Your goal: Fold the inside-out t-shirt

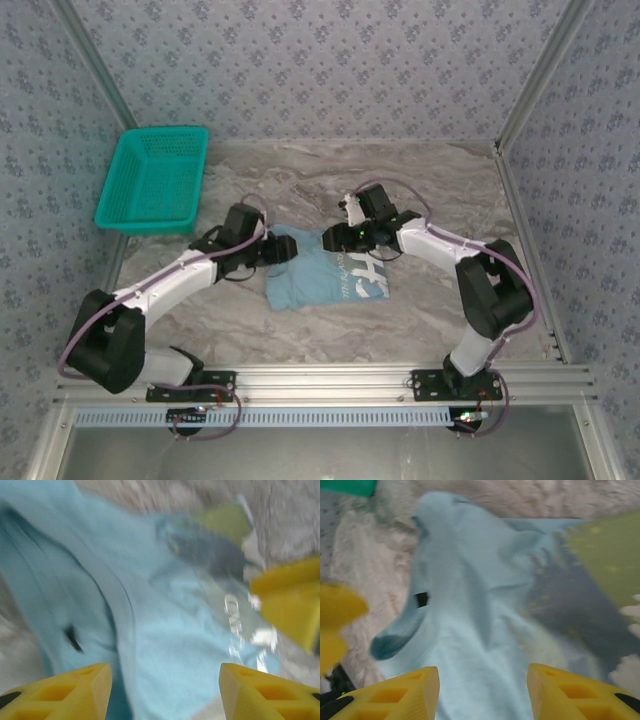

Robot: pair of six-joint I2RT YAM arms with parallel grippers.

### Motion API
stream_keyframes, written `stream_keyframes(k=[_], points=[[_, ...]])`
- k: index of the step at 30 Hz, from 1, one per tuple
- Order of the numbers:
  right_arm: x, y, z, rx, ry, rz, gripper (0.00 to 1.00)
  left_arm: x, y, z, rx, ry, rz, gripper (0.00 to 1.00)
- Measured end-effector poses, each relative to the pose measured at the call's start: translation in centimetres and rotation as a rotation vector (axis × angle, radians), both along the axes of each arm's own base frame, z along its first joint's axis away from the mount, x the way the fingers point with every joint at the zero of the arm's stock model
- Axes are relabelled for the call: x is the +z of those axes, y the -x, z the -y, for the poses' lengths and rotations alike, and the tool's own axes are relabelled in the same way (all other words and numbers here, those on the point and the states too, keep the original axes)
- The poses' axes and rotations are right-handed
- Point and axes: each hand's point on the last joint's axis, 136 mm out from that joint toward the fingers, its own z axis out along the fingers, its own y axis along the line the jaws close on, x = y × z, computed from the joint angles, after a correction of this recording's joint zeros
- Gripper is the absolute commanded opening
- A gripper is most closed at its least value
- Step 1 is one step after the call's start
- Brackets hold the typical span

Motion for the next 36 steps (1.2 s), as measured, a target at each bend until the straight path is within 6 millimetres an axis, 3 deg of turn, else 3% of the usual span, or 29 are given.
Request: stream_keyframes(k=[5, 8, 13, 18, 20, 24, 27, 29, 32, 36], points=[[-3.5, -0.6, 1.5, -0.048, 0.043, -0.091, 0.49, -3.0, 3.1, 1.7, -0.083, -0.018, -0.12, 0.56], [-4.3, -0.9, 2.9, -0.081, 0.057, -0.118, 0.5, -5.0, 3.7, 0.6, -0.064, -0.085, -0.176, 0.55], [-5.1, -0.6, 4.1, -0.104, 0.074, -0.153, 0.52, -8.4, 5.7, -3.1, -0.018, -0.251, -0.242, 0.55], [-4.9, -0.1, 4.2, -0.08, 0.083, -0.146, 0.53, -8.0, 5.6, -4.1, -0.016, -0.311, -0.228, 0.56], [-3.6, 0.0, 4.2, -0.06, 0.068, -0.107, 0.54, -6.4, 4.8, -4.0, -0.011, -0.305, -0.174, 0.56], [0.0, -1.0, 3.8, -0.045, -0.001, 0.007, 0.54, -1.1, 1.8, -2.4, 0.008, -0.222, -0.008, 0.57], [0.3, -2.3, 4.0, -0.063, -0.012, 0.033, 0.52, 1.0, -0.8, -0.3, 0.007, -0.16, 0.061, 0.56], [-0.7, -3.3, 4.4, -0.086, -0.002, 0.019, 0.51, 0.8, -2.8, 1.2, 0.001, -0.142, 0.072, 0.56], [-3.0, -4.1, 5.6, -0.127, 0.017, -0.03, 0.5, -1.5, -5.7, 2.7, 0.007, -0.153, 0.052, 0.55], [-4.8, -4.6, 7.2, -0.176, 0.043, -0.08, 0.48, -5.4, -8.6, 1.7, 0.042, -0.195, -0.004, 0.54]])
